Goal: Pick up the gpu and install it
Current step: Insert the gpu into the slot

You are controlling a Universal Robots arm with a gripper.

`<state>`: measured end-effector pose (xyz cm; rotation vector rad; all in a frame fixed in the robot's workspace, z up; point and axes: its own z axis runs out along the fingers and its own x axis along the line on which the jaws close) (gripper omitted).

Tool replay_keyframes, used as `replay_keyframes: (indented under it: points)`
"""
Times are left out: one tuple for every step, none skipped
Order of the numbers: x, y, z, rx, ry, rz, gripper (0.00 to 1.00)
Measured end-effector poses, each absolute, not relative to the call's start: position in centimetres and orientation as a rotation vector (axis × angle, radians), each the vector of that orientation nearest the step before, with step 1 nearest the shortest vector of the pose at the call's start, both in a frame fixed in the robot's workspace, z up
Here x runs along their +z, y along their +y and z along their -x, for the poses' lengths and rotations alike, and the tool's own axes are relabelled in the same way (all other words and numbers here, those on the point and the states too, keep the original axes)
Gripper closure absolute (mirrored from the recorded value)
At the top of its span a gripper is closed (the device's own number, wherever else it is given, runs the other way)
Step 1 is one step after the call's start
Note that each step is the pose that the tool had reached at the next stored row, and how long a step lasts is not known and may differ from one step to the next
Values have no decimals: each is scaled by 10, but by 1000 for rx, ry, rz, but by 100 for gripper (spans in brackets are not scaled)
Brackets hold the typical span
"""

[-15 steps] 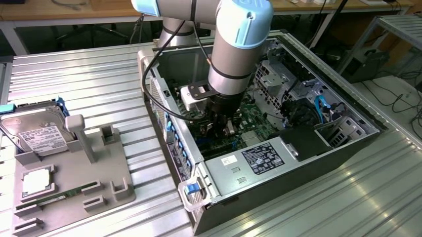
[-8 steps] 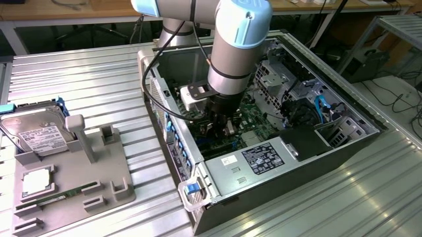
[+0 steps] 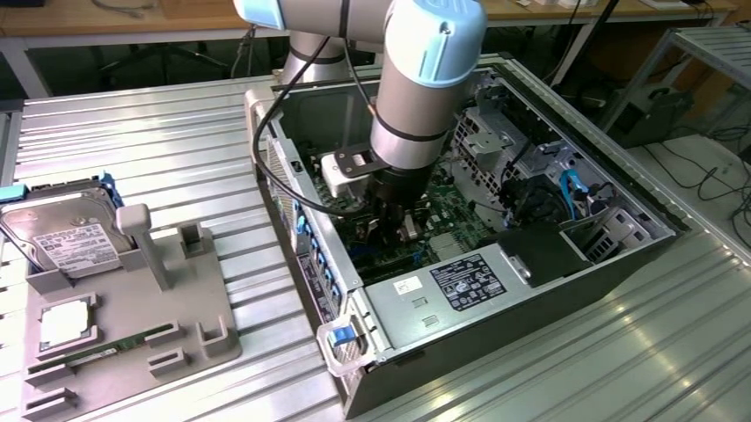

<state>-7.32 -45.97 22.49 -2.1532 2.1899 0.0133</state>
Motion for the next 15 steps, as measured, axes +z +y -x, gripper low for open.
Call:
replay_keyframes:
  points:
    - [225, -460, 73, 13, 2190, 2153, 72]
    - [225, -460, 73, 13, 2190, 2153, 72]
    - [226, -460, 73, 13, 2190, 2154, 72]
    - [226, -460, 73, 13, 2191, 2154, 72]
    - [226, -460, 73, 13, 2190, 2154, 72]
    - [228, -460, 73, 13, 2190, 2154, 72]
    - [229, -460, 73, 13, 2191, 2154, 72]
    - [229, -460, 73, 13, 2190, 2154, 72]
    - [229, -460, 73, 13, 2190, 2154, 72]
    - [229, -460, 73, 13, 2191, 2154, 72]
    - [229, -460, 73, 13, 2191, 2154, 72]
    - [229, -460, 73, 13, 2191, 2154, 72]
    - [228, -460, 73, 13, 2191, 2154, 72]
    - [227, -460, 73, 13, 2191, 2154, 72]
    - [227, -460, 73, 13, 2191, 2155, 72]
